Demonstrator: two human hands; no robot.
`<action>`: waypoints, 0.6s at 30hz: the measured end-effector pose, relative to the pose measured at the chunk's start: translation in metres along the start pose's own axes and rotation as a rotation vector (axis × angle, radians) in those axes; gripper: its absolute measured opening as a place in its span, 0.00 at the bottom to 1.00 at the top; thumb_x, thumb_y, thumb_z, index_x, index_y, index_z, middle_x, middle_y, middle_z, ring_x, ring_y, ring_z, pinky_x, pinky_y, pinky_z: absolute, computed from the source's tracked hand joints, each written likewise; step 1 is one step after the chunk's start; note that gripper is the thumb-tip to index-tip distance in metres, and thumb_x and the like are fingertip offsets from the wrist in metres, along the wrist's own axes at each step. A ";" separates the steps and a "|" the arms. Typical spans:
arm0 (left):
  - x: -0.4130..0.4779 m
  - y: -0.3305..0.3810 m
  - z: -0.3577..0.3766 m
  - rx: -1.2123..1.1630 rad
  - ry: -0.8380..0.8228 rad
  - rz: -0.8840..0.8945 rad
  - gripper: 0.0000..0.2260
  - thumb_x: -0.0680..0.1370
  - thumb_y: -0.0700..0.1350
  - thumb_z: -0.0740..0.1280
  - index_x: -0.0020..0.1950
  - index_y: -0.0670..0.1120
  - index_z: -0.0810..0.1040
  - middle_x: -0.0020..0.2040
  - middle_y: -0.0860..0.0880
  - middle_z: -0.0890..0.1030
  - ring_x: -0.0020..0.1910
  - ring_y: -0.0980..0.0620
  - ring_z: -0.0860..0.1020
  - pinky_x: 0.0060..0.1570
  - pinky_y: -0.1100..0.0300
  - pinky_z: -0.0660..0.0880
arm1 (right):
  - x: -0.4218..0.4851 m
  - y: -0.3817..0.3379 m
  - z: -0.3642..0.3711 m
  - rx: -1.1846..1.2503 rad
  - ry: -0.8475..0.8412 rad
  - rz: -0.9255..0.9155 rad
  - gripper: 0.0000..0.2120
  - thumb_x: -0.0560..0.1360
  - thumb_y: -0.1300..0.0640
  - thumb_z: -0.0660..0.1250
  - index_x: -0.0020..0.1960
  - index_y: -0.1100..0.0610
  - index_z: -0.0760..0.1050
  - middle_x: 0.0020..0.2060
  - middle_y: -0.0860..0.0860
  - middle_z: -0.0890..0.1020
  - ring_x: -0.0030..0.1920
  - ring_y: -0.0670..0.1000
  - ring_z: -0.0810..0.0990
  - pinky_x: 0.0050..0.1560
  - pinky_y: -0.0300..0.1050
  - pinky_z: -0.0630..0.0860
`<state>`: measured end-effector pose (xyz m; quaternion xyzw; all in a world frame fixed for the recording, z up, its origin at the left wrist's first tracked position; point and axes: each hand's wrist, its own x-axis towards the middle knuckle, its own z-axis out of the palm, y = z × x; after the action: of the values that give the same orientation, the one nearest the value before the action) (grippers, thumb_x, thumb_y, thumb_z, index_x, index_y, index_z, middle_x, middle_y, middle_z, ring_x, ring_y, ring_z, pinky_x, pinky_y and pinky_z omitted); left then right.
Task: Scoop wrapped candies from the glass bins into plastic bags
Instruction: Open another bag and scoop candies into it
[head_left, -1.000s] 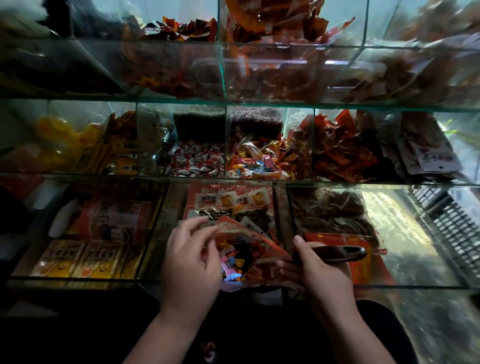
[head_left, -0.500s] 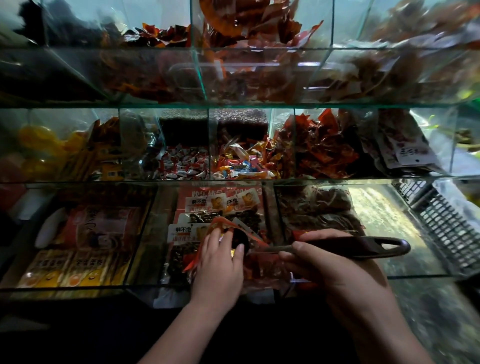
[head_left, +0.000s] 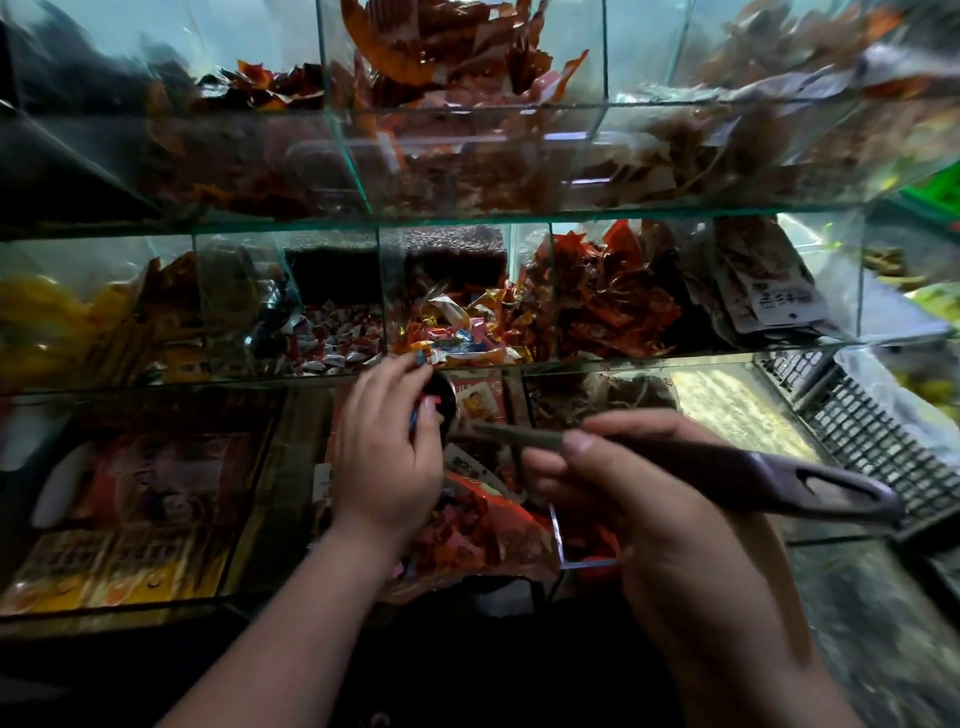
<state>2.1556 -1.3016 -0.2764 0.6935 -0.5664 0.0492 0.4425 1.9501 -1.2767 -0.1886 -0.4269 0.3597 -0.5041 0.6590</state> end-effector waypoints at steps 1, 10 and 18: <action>0.018 0.000 0.002 0.005 -0.012 0.018 0.17 0.81 0.45 0.61 0.68 0.43 0.78 0.68 0.46 0.77 0.70 0.46 0.71 0.70 0.47 0.67 | 0.007 -0.001 0.003 0.029 0.021 -0.033 0.05 0.69 0.58 0.73 0.40 0.48 0.85 0.40 0.60 0.88 0.45 0.59 0.89 0.40 0.44 0.84; 0.121 -0.017 0.064 0.039 -0.310 -0.200 0.22 0.84 0.50 0.60 0.78 0.47 0.66 0.77 0.47 0.66 0.76 0.47 0.62 0.75 0.48 0.61 | 0.086 0.021 0.024 -0.064 0.208 -0.202 0.03 0.79 0.63 0.70 0.48 0.58 0.82 0.45 0.58 0.88 0.48 0.53 0.89 0.53 0.51 0.85; 0.138 -0.018 0.093 -0.203 -0.615 -0.280 0.21 0.84 0.47 0.59 0.79 0.52 0.65 0.72 0.47 0.74 0.55 0.54 0.78 0.48 0.68 0.75 | 0.117 0.010 -0.014 -1.127 -0.089 -0.747 0.08 0.74 0.59 0.69 0.53 0.57 0.82 0.47 0.49 0.84 0.48 0.49 0.83 0.49 0.48 0.81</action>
<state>2.1787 -1.4671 -0.2642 0.6994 -0.5745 -0.2796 0.3204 1.9684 -1.3920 -0.2078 -0.8213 0.3684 -0.4154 0.1313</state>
